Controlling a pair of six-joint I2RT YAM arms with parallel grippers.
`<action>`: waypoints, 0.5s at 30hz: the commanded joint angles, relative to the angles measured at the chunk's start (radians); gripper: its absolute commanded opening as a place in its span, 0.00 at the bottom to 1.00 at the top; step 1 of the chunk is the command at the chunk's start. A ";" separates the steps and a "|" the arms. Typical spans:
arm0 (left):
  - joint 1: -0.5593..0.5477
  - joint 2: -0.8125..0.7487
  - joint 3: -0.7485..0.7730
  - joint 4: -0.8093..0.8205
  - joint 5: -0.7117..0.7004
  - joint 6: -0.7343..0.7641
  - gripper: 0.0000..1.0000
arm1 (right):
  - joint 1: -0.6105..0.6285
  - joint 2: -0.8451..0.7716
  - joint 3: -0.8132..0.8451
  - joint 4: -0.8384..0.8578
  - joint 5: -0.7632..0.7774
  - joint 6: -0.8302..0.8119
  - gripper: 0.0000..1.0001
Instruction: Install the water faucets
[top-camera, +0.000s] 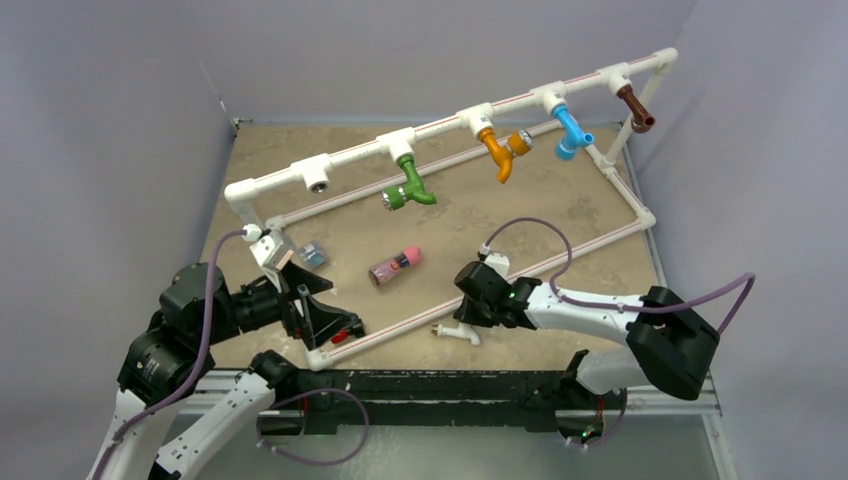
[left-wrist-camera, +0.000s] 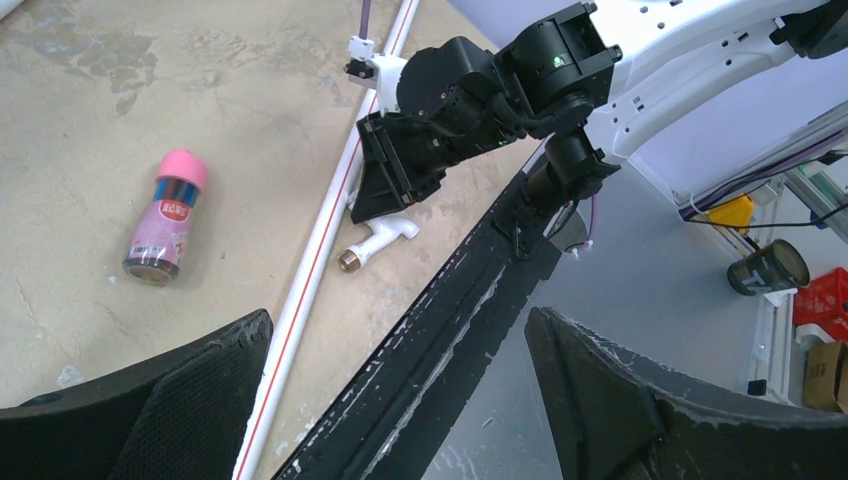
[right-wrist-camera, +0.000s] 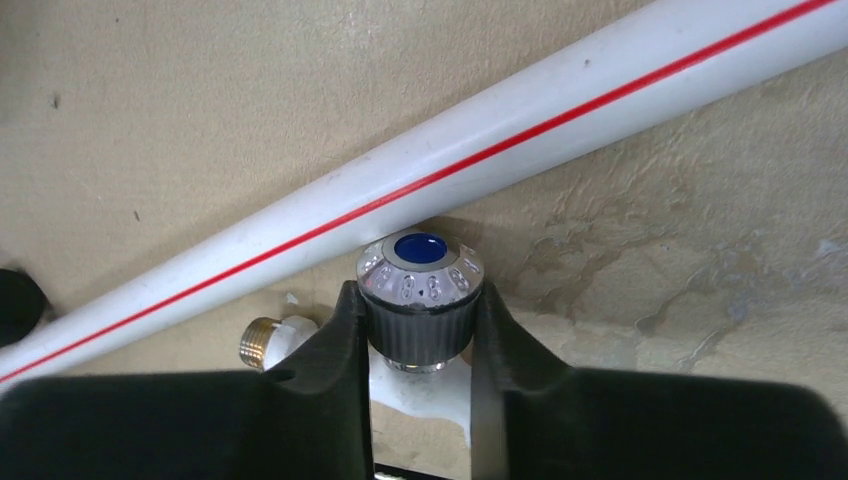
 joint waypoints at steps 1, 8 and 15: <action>0.005 -0.005 0.030 0.016 0.000 0.011 0.98 | 0.007 -0.011 -0.011 -0.034 0.025 0.002 0.04; 0.006 0.015 0.033 0.026 0.031 -0.013 0.98 | 0.007 -0.137 0.004 -0.096 0.021 -0.029 0.00; 0.005 0.010 -0.007 0.056 0.085 -0.077 0.98 | 0.015 -0.307 0.005 -0.049 -0.052 -0.087 0.00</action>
